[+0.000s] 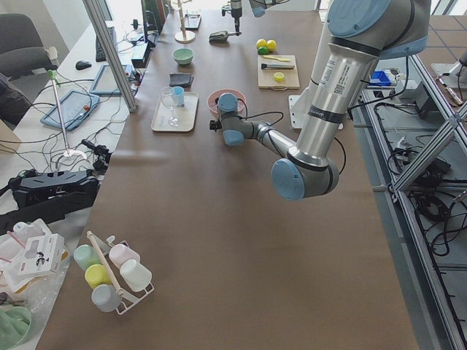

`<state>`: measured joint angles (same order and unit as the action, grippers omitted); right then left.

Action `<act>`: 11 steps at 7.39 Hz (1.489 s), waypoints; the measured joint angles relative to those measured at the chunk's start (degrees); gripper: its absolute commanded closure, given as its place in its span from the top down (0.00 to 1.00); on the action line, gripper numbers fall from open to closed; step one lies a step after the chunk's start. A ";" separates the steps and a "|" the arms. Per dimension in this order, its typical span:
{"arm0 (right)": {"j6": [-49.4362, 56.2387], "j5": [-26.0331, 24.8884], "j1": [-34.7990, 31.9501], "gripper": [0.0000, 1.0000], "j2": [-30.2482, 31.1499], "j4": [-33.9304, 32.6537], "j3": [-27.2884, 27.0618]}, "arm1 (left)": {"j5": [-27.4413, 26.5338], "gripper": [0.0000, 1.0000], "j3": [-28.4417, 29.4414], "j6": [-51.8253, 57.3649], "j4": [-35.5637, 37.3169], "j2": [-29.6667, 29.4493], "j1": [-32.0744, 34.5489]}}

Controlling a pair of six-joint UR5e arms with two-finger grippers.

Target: Put ice in cup with scoop

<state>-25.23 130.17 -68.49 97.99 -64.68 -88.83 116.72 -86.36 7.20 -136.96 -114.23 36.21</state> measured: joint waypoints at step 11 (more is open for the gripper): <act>24.69 -0.94 -4.50 0.00 -3.55 -32.42 -28.21 | 0.02 0.98 3.12 0.07 -8.29 -1.38 -1.37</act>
<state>-0.54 129.23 -72.99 94.44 -97.10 -117.03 116.75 -83.24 7.28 -145.25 -115.61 34.84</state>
